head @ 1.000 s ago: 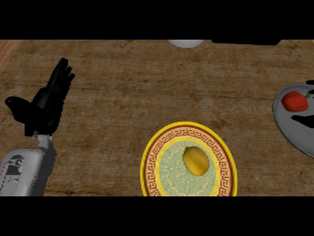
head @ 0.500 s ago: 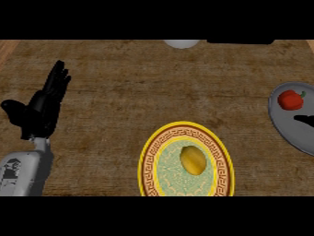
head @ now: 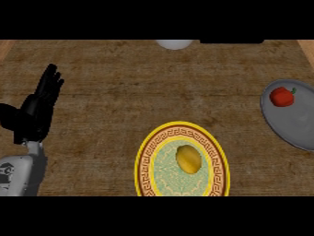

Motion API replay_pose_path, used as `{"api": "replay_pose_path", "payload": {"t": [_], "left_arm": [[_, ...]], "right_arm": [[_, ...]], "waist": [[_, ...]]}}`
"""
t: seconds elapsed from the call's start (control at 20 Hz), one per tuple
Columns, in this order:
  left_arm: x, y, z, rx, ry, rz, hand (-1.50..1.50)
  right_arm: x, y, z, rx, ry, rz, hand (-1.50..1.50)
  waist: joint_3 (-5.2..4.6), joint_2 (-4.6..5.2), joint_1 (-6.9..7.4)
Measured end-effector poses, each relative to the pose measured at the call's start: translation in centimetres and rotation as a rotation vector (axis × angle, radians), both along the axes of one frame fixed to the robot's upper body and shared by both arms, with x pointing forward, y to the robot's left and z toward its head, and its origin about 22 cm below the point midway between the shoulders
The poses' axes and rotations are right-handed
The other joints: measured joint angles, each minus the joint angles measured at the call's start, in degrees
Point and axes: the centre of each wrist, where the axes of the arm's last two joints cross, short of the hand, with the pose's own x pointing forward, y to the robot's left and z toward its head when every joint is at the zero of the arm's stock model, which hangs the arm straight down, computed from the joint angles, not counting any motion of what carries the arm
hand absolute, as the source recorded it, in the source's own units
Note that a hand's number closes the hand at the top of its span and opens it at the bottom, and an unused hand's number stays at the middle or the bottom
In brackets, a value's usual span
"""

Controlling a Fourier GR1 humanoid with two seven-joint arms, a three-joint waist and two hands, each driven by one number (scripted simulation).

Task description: Pick the bell pepper from the plate and place it in the pan

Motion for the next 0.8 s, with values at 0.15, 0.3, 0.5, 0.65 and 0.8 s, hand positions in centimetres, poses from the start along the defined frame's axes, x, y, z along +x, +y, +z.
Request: {"api": "replay_pose_path", "payload": {"t": [0.15, 0.3, 0.5, 0.65, 0.8], "left_arm": [[-0.2, 0.3, -0.5, 0.005, 0.006, 0.012, 0.00], [-0.5, 1.1, -0.4, 0.007, 0.014, 0.025, 0.00], [-0.9, 1.5, -0.5, 0.010, 0.014, 0.031, 0.00], [-0.8, 1.1, -0.5, 0.009, 0.019, 0.038, 0.00], [-0.7, 0.9, -0.2, 0.004, 0.020, 0.030, 0.00]], "right_arm": [[-2.5, -2.3, 1.2, 0.008, 0.011, -0.010, -1.50], [-5.0, -4.1, 2.1, -0.008, 0.025, -0.020, -1.50], [-8.2, -6.0, 3.4, -0.031, 0.041, -0.042, -1.50], [-9.7, -6.5, 3.5, -0.035, 0.053, -0.041, -1.50], [-10.9, -6.6, 3.6, -0.058, 0.070, -0.034, -1.50]], "waist": [[-0.05, -0.22, -0.70], [-0.13, -0.45, -1.26], [-0.17, -0.64, -1.81], [-0.19, -0.67, -2.12], [-0.18, -0.60, -1.79]]}}
